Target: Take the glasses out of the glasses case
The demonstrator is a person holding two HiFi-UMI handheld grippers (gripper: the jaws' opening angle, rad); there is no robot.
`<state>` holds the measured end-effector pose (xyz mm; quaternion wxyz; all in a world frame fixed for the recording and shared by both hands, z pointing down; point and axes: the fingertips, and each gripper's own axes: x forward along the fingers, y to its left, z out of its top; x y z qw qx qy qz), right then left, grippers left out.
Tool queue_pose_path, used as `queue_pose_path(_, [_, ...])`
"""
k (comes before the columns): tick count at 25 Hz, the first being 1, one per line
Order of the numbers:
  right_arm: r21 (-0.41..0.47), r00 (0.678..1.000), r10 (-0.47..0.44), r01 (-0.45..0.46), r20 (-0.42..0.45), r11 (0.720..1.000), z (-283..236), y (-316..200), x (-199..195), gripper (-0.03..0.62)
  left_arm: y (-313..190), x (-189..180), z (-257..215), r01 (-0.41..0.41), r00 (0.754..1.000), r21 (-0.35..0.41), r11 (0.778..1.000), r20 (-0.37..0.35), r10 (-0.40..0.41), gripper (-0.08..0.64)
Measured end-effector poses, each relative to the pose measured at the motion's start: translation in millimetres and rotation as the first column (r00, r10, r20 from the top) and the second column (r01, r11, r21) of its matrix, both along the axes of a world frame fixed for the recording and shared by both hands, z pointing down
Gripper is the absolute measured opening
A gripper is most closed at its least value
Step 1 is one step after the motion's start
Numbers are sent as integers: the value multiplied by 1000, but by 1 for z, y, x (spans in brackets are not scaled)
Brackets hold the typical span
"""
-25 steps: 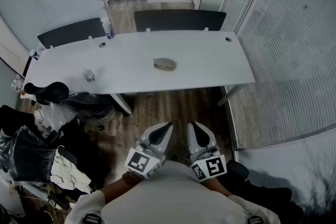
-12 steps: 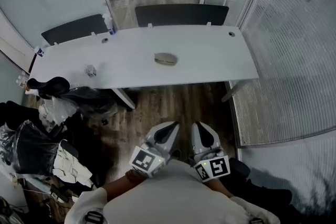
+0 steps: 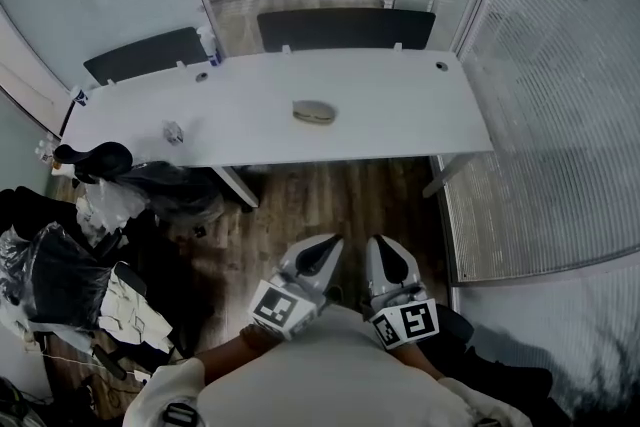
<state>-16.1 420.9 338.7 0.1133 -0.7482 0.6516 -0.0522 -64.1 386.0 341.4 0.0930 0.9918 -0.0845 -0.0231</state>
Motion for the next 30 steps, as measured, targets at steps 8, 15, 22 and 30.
queue_pose_path(8, [15, 1000, -15, 15, 4, 1000, 1, -7, 7, 0, -7, 5, 2, 22, 1000, 7, 1000, 4, -22, 3])
queue_pose_path(15, [32, 1000, -7, 8, -15, 999, -4, -19, 24, 0, -27, 21, 0, 42, 999, -5, 999, -13, -42, 3])
queue_pose_path(22, [25, 1000, -3, 4, -27, 1000, 0, -52, 43, 0, -59, 42, 4, 41, 999, 9, 999, -25, -40, 3])
queue_pose_path(30, [-19, 999, -3, 2, -48, 1000, 11, -123, 70, 0, -136, 67, 21, 55, 998, -36, 998, -7, -55, 3])
